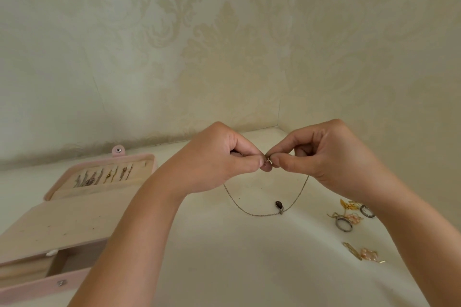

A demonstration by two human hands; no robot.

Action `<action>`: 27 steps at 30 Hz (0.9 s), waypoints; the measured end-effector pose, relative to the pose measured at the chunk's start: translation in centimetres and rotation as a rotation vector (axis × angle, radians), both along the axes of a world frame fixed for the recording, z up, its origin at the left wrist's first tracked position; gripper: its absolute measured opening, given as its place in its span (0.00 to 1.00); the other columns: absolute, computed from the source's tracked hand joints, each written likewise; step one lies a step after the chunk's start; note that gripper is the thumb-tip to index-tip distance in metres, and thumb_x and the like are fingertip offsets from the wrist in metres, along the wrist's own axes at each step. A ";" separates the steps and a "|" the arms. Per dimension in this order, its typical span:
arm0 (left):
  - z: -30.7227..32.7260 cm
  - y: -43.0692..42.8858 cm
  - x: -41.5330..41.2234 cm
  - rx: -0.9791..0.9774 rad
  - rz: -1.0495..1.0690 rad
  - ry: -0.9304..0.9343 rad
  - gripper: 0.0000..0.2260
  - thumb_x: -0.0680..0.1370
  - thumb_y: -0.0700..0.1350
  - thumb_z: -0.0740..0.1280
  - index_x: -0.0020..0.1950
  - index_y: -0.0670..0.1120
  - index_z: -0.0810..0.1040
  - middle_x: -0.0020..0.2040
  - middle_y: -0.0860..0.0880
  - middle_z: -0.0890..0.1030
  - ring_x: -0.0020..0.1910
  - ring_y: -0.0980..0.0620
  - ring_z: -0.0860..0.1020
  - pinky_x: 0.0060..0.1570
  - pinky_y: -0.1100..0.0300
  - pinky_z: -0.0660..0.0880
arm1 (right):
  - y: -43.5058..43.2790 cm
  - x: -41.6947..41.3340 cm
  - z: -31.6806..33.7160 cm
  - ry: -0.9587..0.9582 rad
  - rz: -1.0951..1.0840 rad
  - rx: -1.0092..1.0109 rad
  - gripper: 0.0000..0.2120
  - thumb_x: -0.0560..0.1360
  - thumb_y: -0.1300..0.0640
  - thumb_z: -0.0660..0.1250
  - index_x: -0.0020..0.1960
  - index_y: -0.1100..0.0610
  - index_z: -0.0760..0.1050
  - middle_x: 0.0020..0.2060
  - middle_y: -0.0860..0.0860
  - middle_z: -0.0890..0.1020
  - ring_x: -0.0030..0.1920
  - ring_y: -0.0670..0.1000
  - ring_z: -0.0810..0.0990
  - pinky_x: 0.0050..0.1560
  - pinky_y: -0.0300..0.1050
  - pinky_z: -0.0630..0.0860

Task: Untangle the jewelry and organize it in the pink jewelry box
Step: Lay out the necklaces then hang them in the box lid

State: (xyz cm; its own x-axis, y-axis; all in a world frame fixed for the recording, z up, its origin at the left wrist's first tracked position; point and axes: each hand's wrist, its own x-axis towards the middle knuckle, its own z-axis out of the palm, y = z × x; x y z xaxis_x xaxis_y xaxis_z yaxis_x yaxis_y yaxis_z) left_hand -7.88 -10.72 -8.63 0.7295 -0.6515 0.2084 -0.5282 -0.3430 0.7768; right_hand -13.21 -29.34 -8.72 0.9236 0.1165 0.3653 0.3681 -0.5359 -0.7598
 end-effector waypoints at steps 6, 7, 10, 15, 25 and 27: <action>-0.1 -0.2 -0.3 0.034 0.045 -0.017 0.07 0.75 0.43 0.68 0.41 0.52 0.86 0.22 0.54 0.56 0.25 0.53 0.54 0.25 0.63 0.53 | 0.2 0.0 0.0 -0.011 -0.052 -0.082 0.06 0.69 0.58 0.73 0.35 0.49 0.84 0.20 0.48 0.62 0.23 0.46 0.57 0.24 0.34 0.56; -0.2 -0.2 -0.4 0.034 0.048 -0.027 0.07 0.75 0.43 0.68 0.41 0.52 0.86 0.22 0.54 0.56 0.25 0.53 0.54 0.25 0.63 0.52 | 0.2 0.1 0.0 -0.014 -0.055 -0.082 0.06 0.68 0.58 0.73 0.35 0.49 0.84 0.20 0.48 0.62 0.23 0.46 0.57 0.24 0.33 0.56; -0.1 -0.1 -0.5 0.017 0.047 -0.046 0.08 0.75 0.43 0.68 0.42 0.51 0.86 0.23 0.54 0.55 0.25 0.53 0.54 0.26 0.63 0.52 | 0.0 0.1 0.0 -0.005 -0.029 -0.026 0.05 0.68 0.57 0.74 0.35 0.49 0.84 0.21 0.50 0.62 0.25 0.48 0.56 0.25 0.36 0.54; 0.0 -0.2 -0.6 0.008 0.050 -0.057 0.08 0.75 0.41 0.68 0.42 0.49 0.86 0.23 0.54 0.55 0.25 0.54 0.53 0.25 0.63 0.53 | -0.1 0.4 -0.1 -0.006 -0.019 0.012 0.05 0.68 0.57 0.74 0.35 0.48 0.84 0.21 0.50 0.61 0.26 0.51 0.55 0.26 0.39 0.53; -0.1 -0.3 -0.4 -0.014 0.042 -0.061 0.08 0.75 0.44 0.68 0.41 0.54 0.86 0.24 0.53 0.59 0.25 0.54 0.55 0.25 0.63 0.54 | -0.3 0.3 0.1 0.004 -0.007 0.037 0.05 0.68 0.59 0.74 0.36 0.50 0.84 0.20 0.49 0.61 0.24 0.47 0.54 0.25 0.36 0.53; -0.1 -0.3 -0.4 -0.016 0.046 -0.061 0.08 0.75 0.44 0.68 0.41 0.54 0.86 0.24 0.52 0.59 0.25 0.54 0.55 0.25 0.63 0.53 | -0.4 0.4 0.0 -0.001 -0.006 0.037 0.05 0.68 0.58 0.74 0.36 0.50 0.84 0.20 0.48 0.61 0.25 0.48 0.54 0.25 0.37 0.53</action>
